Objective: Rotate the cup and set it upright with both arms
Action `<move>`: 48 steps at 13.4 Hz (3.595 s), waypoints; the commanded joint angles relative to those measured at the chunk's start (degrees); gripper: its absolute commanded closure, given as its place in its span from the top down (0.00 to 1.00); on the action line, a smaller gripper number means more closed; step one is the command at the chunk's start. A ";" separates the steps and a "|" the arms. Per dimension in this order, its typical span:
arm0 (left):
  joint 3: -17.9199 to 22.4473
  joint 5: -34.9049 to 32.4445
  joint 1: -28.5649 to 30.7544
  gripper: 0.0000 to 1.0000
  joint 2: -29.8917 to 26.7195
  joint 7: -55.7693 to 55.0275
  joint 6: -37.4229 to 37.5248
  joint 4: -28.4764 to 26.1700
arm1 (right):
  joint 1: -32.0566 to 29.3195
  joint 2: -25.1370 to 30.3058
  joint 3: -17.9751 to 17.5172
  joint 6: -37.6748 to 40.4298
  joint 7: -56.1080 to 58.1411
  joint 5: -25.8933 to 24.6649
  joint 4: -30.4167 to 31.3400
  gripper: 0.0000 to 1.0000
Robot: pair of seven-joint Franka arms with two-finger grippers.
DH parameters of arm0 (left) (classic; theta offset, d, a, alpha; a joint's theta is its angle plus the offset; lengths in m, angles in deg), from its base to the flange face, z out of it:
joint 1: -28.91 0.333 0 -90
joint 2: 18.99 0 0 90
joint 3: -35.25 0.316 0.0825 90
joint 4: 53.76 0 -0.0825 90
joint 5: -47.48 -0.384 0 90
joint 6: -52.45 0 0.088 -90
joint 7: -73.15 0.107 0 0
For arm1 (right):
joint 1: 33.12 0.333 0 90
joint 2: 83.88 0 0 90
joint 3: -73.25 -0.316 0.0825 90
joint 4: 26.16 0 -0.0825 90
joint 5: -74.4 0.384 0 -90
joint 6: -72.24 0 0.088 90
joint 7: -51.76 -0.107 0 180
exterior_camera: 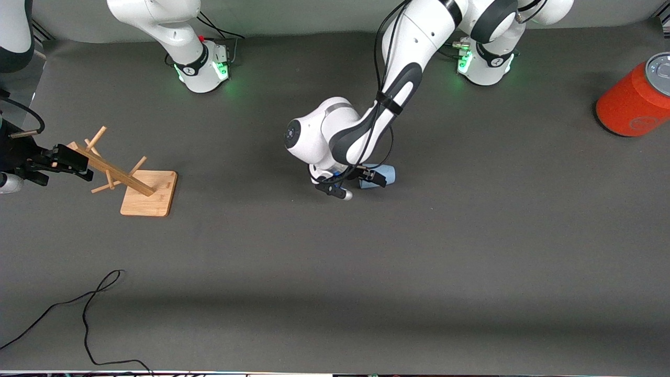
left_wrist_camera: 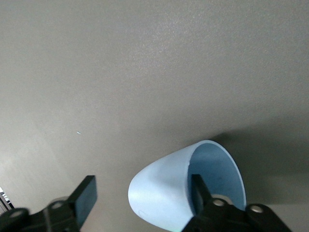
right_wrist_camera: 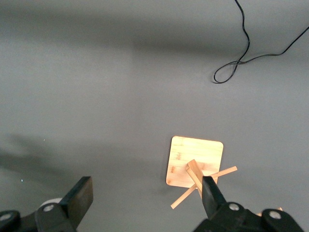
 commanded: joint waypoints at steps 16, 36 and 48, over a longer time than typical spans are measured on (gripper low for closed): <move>0.50 21.09 26.02 0.00 -20.03 10.70 20.37 14.36 | -0.54 1.08 -0.50 2.15 0.67 -0.29 1.06 1.00; 0.24 1.44 13.33 0.00 -29.13 -41.30 -47.29 -41.73 | -0.54 0.99 -0.59 2.15 -2.67 -0.38 0.97 1.00; 0.15 -2.17 10.85 1.00 -29.81 -50.12 -42.48 -41.11 | -0.54 0.90 -0.50 2.06 -2.58 -0.29 0.97 1.00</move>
